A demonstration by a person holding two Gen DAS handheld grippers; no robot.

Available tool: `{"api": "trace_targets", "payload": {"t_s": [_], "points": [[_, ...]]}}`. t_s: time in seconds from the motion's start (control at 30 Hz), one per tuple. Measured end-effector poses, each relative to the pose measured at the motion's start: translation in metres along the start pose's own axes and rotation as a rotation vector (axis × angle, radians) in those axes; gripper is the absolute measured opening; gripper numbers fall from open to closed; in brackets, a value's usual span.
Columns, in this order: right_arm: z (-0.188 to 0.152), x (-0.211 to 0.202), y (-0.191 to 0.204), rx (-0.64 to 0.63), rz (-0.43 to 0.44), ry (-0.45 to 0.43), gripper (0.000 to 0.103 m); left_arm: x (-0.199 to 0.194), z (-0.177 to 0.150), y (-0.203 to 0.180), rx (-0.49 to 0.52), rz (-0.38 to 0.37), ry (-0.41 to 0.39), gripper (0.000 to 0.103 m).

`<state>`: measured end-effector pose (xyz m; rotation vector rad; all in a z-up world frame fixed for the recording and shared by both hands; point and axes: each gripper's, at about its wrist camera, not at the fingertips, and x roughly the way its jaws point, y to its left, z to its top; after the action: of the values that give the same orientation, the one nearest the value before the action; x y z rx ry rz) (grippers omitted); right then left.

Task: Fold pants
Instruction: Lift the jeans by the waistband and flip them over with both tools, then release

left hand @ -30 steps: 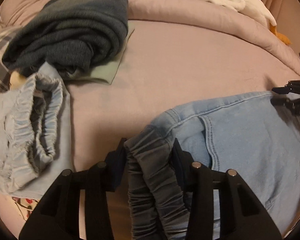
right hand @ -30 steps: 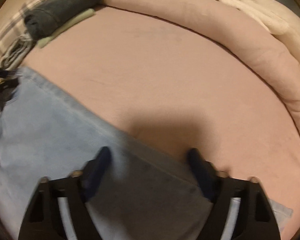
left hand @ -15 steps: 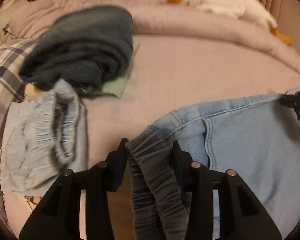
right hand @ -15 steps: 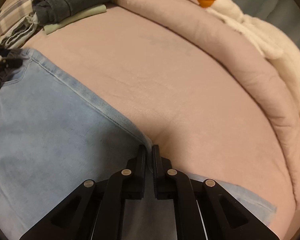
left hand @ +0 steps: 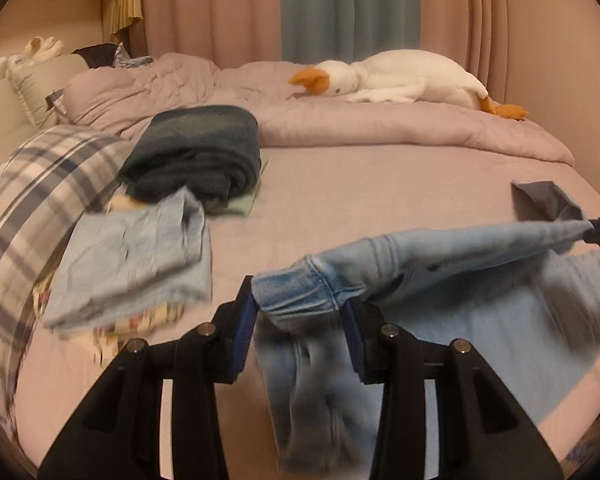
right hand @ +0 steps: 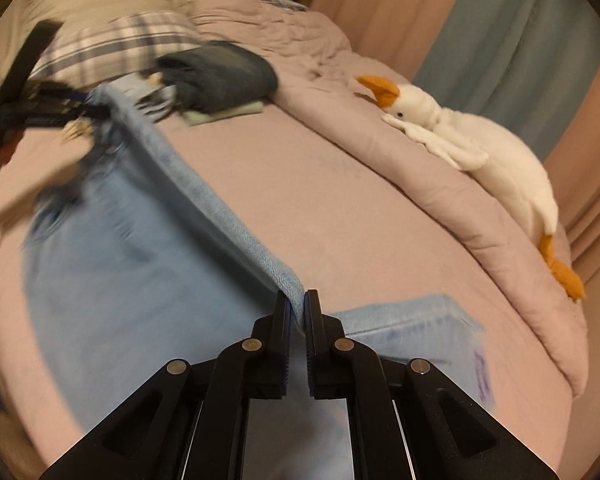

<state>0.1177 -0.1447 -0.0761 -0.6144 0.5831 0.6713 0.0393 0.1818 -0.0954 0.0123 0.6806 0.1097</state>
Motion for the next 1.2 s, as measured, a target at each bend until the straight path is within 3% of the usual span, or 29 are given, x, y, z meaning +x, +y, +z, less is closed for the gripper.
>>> {"api": "trace_targets", "payload": {"t_s": [0.17,0.27,0.3,0.37,0.43,0.57,0.63,0.8,0.83,0.87,1.1,1.2], "points": [[-0.034,-0.015,0.031,-0.033,0.063,0.036,0.005,-0.003,-0.057,0.008,-0.070,0.051,0.125,0.049],[-0.058,-0.006,0.064,-0.075,0.112,0.096,0.005,-0.006,-0.083,0.024,-0.158,0.161,0.187,0.046],[-0.067,0.004,0.077,-0.098,0.108,0.129,0.005,-0.008,-0.089,0.031,-0.202,0.164,0.197,0.044],[-0.081,0.018,0.092,-0.112,0.092,0.171,0.005,-0.022,-0.107,0.053,-0.402,0.081,0.193,0.044],[-0.087,0.027,0.097,-0.100,0.077,0.181,0.005,-0.036,-0.118,0.064,-0.533,0.011,0.161,0.044],[-0.083,0.031,0.089,-0.035,0.084,0.170,0.005,-0.041,-0.132,0.068,-0.766,-0.213,0.115,0.045],[-0.081,0.033,0.086,-0.024,0.092,0.172,0.005,-0.035,-0.129,0.062,-0.832,-0.281,0.112,0.046],[-0.085,0.033,0.094,-0.022,0.074,0.167,0.005,-0.012,-0.108,0.046,-0.879,-0.304,0.143,0.042],[-0.087,0.032,0.096,-0.016,0.072,0.164,0.005,-0.007,-0.104,0.043,-0.876,-0.281,0.158,0.028],[-0.088,0.031,0.097,-0.008,0.071,0.161,0.005,-0.006,-0.102,0.043,-0.871,-0.272,0.165,0.021],[-0.082,0.002,0.100,-0.028,0.050,0.083,0.005,-0.009,-0.088,0.039,-0.780,-0.181,0.182,0.021],[-0.080,-0.014,0.108,-0.099,0.039,0.063,0.005,-0.001,-0.092,0.042,-0.767,-0.149,0.213,0.021]]}}
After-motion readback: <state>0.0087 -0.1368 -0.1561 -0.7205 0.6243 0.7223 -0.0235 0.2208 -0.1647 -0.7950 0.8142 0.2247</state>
